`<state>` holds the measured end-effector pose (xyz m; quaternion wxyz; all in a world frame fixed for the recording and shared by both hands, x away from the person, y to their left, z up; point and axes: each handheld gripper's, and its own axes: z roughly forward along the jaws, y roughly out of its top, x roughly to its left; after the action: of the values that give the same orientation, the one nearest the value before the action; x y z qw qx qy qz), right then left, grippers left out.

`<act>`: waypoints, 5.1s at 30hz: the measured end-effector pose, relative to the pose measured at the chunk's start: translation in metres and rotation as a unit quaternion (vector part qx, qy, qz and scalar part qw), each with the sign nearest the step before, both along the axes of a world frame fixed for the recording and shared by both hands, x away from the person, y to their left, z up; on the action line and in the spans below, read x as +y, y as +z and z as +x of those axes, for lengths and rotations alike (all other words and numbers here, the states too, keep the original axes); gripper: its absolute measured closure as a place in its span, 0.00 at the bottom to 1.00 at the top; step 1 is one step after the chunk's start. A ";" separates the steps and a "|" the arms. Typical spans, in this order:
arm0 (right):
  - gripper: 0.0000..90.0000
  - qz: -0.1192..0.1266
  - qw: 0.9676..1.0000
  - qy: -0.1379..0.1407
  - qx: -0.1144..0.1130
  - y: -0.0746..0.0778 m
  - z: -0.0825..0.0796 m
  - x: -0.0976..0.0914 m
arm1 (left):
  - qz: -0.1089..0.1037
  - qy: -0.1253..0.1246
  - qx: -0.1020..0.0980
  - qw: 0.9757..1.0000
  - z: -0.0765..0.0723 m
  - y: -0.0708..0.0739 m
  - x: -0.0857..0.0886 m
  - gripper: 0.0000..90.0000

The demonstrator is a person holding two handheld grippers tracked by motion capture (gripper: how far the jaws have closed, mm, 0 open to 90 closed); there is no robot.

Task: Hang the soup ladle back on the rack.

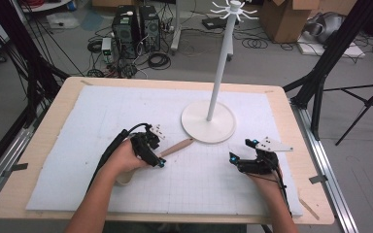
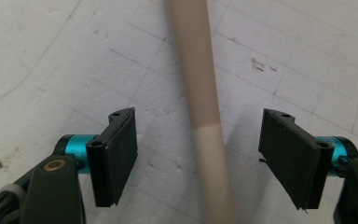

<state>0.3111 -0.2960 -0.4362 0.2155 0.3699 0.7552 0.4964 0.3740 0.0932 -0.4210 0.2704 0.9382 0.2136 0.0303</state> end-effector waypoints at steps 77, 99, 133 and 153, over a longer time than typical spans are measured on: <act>0.16 -0.005 1.000 -0.004 0.010 -0.003 0.002 0.001 | -0.128 0.036 -0.067 0.989 -0.027 0.083 0.037 0.86; 0.16 -0.004 1.000 -0.001 0.009 -0.003 0.002 0.001 | -0.159 0.006 -0.084 0.984 -0.020 0.118 0.030 0.86; 0.16 -0.001 1.000 0.002 0.007 -0.002 0.002 0.002 | -0.211 -0.033 -0.123 0.969 0.025 0.221 -0.005 0.86; 0.16 -0.004 1.000 0.005 0.006 -0.002 0.002 0.002 | -0.213 -0.026 -0.127 0.968 0.041 0.249 -0.025 0.86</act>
<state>0.3133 -0.2936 -0.4386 0.2099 0.3684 0.7605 0.4917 0.4155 0.0682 -0.1721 0.4893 0.8529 0.1546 0.0962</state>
